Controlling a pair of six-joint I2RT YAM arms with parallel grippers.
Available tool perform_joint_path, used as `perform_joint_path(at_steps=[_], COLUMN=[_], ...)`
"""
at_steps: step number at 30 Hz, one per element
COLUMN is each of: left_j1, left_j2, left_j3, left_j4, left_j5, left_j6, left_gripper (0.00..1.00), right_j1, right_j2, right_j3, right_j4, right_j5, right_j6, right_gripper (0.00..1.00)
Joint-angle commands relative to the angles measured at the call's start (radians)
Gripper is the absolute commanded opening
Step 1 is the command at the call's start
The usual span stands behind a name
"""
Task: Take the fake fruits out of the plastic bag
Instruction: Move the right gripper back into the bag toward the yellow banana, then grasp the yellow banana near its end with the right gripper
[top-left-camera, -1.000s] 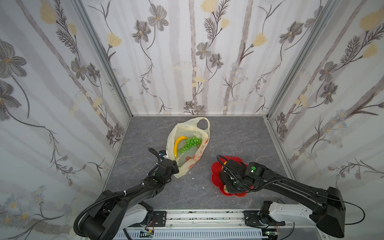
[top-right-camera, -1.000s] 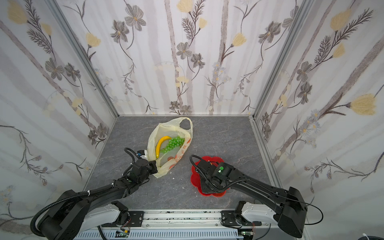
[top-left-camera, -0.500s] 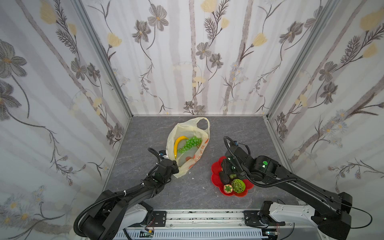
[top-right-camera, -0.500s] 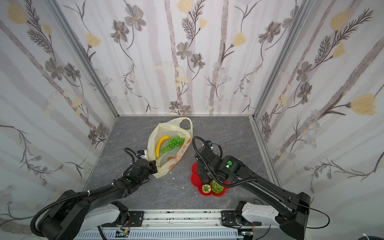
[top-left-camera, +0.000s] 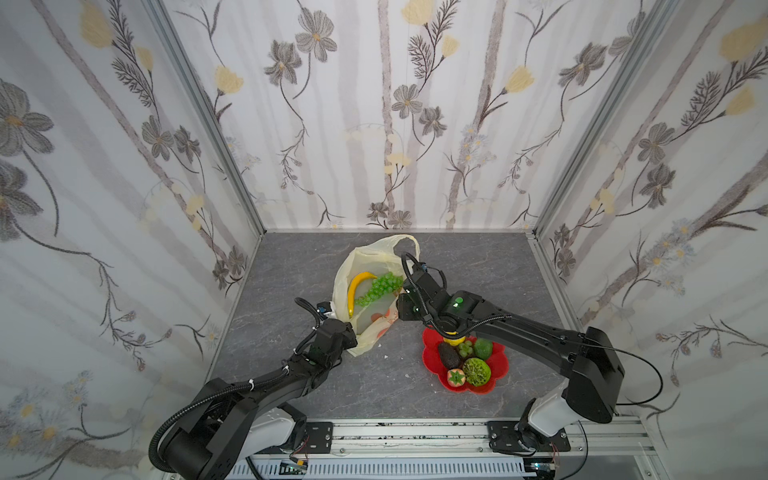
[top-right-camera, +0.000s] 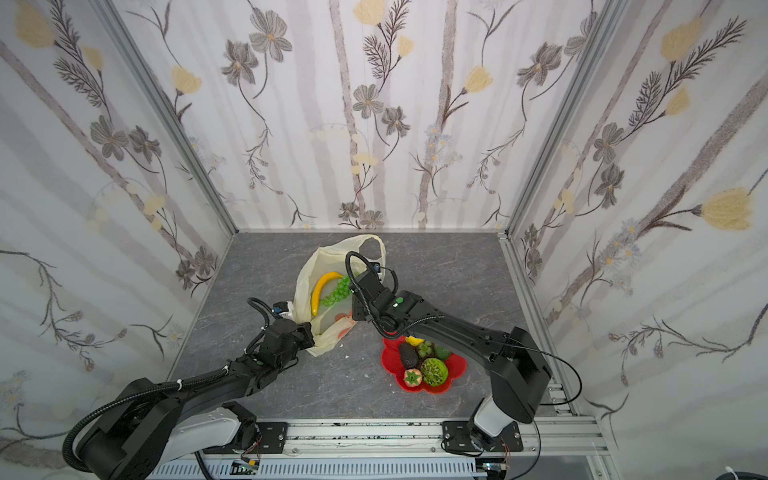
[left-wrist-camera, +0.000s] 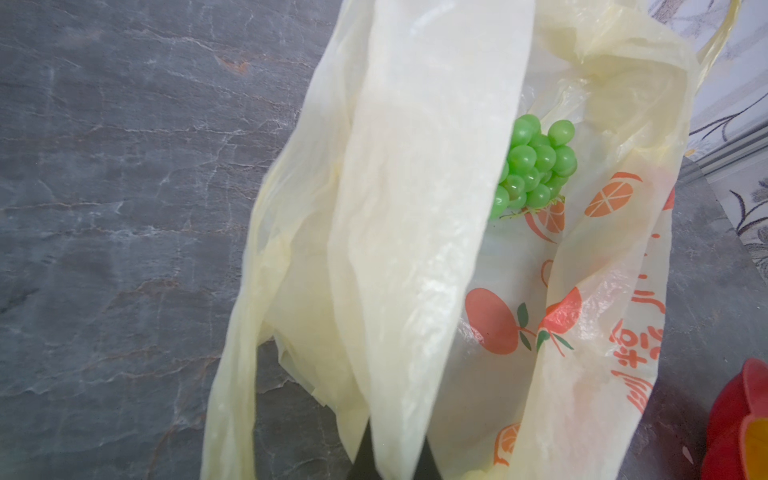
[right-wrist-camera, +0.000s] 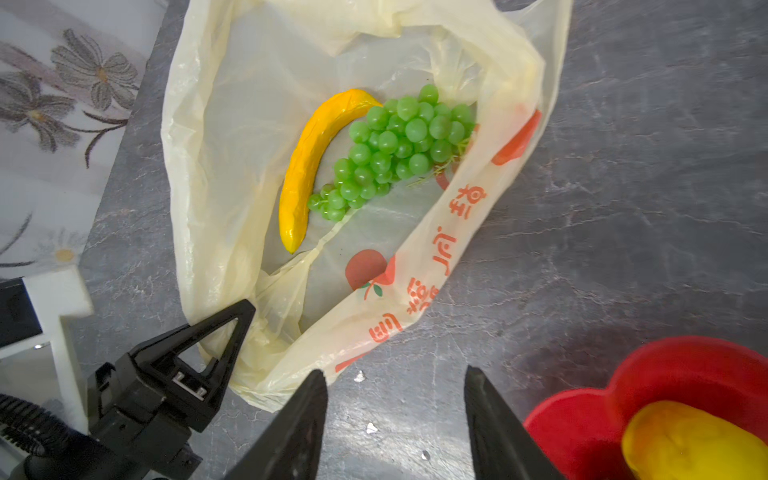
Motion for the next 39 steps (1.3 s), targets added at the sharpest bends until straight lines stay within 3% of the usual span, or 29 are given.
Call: perform_joint_path(at_steps=[1, 7, 17, 29, 39], left_j1=[0.003, 0.005, -0.023, -0.025, -0.026], left_j2=[-0.025, -0.091, -0.197, -0.282, -0.319], left_j3=[-0.018, -0.06, -0.096, -0.117, -0.139], left_j4=[0.02, 0.003, -0.078, -0.156, -0.17], left_j5=[0.05, 0.086, 0.086, 0.075, 0.046], left_j6=[-0.085, -0.191, -0.288, -0.31, -0.319], left_gripper=[0.0, 0.0, 0.0, 0.0, 0.0], right_j1=[0.002, 0.029, 0.052, 0.091, 0.089], right_j2=[0.077, 0.25, 0.407, 0.56, 0.634], right_j3=[0.043, 0.167, 0.244, 0.428, 0.498], right_j4=[0.159, 0.182, 0.196, 0.097, 0.077], right_j5=[-0.116, -0.181, -0.27, -0.185, -0.159], right_j6=[0.001, -0.004, -0.017, 0.003, 0.008], right_gripper=[0.55, 0.55, 0.55, 0.53, 0.39])
